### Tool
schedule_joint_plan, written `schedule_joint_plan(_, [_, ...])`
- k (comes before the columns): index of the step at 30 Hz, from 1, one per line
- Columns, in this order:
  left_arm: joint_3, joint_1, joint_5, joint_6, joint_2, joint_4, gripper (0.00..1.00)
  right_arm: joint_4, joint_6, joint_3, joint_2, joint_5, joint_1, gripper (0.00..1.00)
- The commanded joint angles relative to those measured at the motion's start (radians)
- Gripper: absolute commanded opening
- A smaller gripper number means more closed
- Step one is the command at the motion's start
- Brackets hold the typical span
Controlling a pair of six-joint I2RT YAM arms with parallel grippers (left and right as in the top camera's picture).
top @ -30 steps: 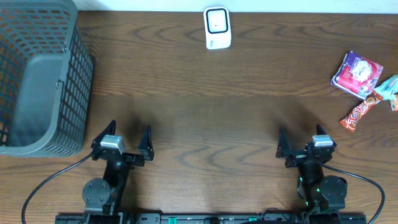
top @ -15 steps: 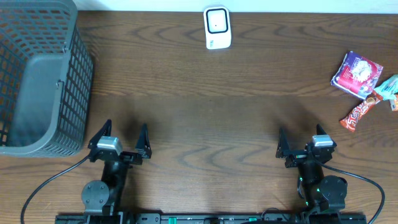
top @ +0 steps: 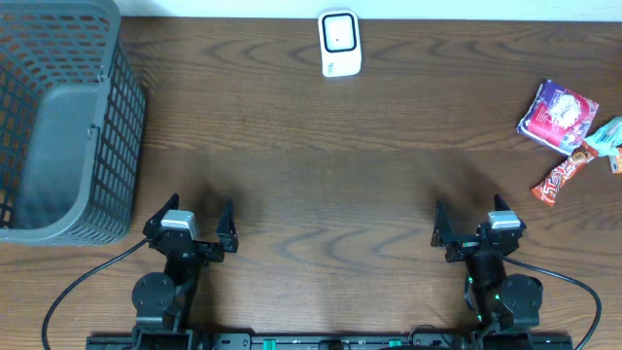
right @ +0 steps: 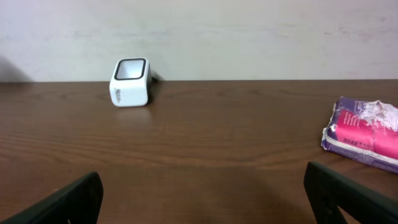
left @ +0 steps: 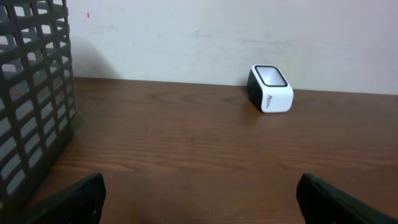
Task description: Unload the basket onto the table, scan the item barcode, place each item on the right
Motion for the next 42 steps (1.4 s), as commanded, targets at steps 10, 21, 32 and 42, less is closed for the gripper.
schedule_joint_plan(10, [-0.007,0.006,-0.084,0.015,-0.009,-0.063,0.98,-0.004,0.003,-0.001,-0.006,0.005,-0.007,0.99])
schedule_joint_plan(21, [-0.007,0.006,-0.117,0.016,-0.009,-0.066,0.98,-0.004,0.003,-0.001,-0.006,0.005,-0.007,0.99])
schedule_joint_plan(32, [-0.007,0.006,-0.076,0.058,-0.009,-0.065,0.98,-0.004,0.002,-0.001,-0.006,0.005,-0.008,0.99])
schedule_joint_plan(42, [-0.007,0.006,-0.079,0.058,-0.009,-0.065,0.98,-0.004,0.003,-0.001,-0.006,0.005,-0.007,0.99])
